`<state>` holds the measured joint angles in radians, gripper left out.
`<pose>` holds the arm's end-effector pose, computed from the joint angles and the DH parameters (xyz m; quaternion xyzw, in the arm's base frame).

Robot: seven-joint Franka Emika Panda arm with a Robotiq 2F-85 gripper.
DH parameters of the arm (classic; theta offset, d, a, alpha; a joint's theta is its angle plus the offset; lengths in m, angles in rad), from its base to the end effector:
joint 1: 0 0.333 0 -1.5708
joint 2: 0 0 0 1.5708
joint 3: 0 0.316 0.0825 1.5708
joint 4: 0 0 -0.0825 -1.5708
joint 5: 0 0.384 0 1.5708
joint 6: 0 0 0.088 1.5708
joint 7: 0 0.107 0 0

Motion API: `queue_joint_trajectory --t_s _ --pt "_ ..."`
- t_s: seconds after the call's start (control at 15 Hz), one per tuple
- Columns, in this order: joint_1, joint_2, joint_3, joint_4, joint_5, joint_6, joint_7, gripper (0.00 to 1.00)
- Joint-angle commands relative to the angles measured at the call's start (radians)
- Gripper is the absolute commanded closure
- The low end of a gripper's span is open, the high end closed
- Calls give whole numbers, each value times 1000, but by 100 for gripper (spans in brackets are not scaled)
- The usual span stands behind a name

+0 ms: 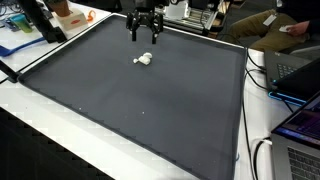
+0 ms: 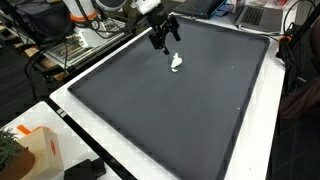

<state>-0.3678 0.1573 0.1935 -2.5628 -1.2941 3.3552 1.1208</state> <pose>0.4380 0.0305 0.2537 -0.9643 -0.0164 -0.2545 0.0716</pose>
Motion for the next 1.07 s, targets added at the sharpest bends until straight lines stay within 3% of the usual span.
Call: queue_joint_trajectory --t_s 0.0,0.13,0.2,0.53,1.0 --pt "-55 -39 37 -11 -31 -21 34 0" --pt "-77 -56 40 -5 -27 18 31 0" --pt "-42 -23 21 2 0 3 0 0" --pt "-55 -45 26 4 0 9 1 0" --pt "-92 -31 85 -8 -33 -24 13 0"
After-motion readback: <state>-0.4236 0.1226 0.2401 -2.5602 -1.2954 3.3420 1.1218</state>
